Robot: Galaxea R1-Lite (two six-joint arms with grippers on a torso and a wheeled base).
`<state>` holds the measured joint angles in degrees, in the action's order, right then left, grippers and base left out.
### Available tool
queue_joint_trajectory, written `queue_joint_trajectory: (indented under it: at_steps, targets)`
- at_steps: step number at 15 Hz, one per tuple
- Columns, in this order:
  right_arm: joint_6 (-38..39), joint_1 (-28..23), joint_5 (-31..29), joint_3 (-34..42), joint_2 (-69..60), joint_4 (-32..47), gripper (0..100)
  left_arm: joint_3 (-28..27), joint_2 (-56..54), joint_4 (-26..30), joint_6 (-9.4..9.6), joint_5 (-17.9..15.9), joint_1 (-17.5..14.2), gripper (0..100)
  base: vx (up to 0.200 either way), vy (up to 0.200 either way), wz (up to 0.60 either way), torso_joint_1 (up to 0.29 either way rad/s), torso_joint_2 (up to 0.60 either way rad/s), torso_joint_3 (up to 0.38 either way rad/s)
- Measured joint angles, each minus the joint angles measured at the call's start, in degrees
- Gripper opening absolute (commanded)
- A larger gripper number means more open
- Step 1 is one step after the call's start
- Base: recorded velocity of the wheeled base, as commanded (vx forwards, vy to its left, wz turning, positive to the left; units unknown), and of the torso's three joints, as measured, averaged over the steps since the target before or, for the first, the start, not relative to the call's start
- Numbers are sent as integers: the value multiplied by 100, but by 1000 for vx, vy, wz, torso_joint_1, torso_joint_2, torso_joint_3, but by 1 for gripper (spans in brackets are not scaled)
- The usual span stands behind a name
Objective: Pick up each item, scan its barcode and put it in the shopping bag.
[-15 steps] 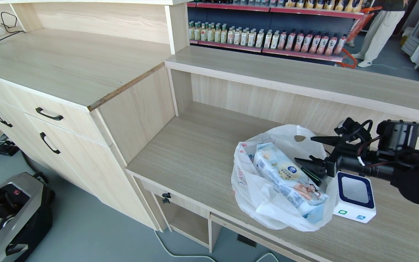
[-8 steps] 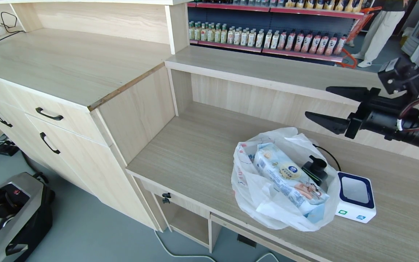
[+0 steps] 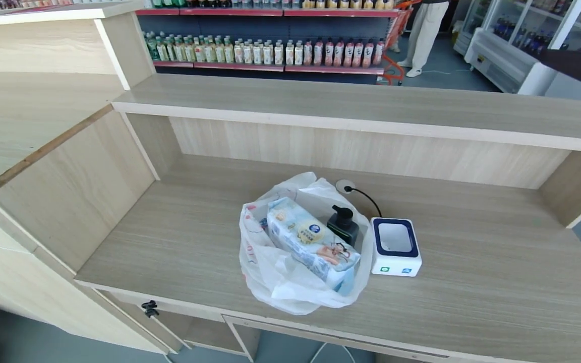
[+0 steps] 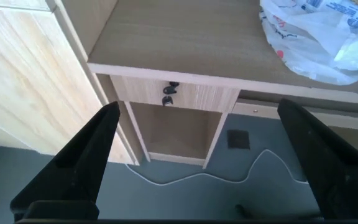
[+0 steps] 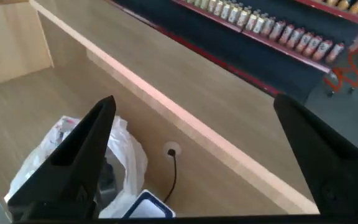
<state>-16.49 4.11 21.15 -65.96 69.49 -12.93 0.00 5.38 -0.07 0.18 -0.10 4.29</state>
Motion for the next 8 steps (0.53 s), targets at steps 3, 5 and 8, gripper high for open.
queue_joint_trajectory:
  at_steps: [3, 5, 8]
  targets:
    - [423, 55, -1859, 552, -800, 1009, 100, 0, 0, 0, 0, 0, 2, 100, 0, 0, -400, 2, 0, 0]
    - [735, 44, -2256, 1635, -1467, 1150, 100, 0, 2, -2, 0, 0, 2, 100, 0, 0, 0, 0, 0, 0]
    - [1062, -76, -2382, 4105, -2981, 990, 100, 0, 2, 0, 0, 2, 2, 100, 0, 0, 0, 0, 0, 0]
